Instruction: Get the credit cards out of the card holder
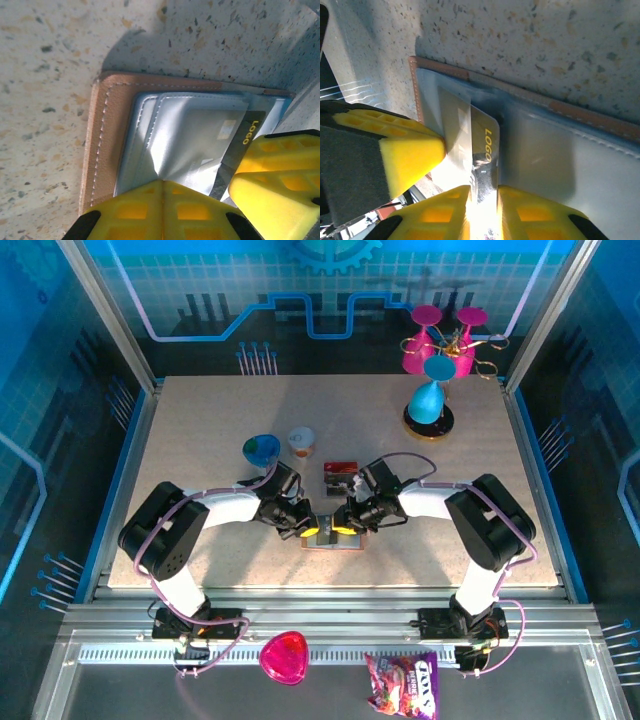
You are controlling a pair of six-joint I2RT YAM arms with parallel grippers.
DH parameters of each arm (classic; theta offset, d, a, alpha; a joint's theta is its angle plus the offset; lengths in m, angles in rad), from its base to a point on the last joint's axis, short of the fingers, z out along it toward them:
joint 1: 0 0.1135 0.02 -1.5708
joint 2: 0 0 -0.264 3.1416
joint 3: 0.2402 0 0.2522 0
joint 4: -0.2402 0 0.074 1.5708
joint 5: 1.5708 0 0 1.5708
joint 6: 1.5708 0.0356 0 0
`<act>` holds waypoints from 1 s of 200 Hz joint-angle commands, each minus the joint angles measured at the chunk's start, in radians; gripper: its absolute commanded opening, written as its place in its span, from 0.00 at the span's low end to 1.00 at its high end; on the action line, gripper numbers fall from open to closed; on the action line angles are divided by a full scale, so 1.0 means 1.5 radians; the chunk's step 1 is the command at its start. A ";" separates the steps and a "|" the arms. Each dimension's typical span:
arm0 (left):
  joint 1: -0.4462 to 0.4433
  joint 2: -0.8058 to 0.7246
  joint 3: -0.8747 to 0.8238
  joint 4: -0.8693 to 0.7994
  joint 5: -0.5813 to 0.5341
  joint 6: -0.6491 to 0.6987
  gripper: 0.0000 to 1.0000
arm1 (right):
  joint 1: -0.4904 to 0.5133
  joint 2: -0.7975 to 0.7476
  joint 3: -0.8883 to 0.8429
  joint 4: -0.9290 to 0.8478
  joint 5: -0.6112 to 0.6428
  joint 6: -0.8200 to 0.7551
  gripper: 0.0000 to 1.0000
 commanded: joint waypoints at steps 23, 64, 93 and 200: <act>-0.006 0.017 0.005 -0.030 -0.005 0.013 0.06 | -0.007 -0.006 -0.007 0.022 -0.027 0.008 0.19; -0.005 0.014 0.003 -0.033 -0.007 0.014 0.06 | -0.007 0.009 -0.018 0.050 -0.035 0.019 0.17; -0.006 0.011 0.002 -0.035 -0.011 0.014 0.06 | -0.009 0.002 -0.023 0.046 -0.030 0.015 0.14; -0.004 0.002 0.001 -0.040 -0.016 0.015 0.06 | -0.047 -0.055 -0.034 -0.031 -0.013 -0.032 0.11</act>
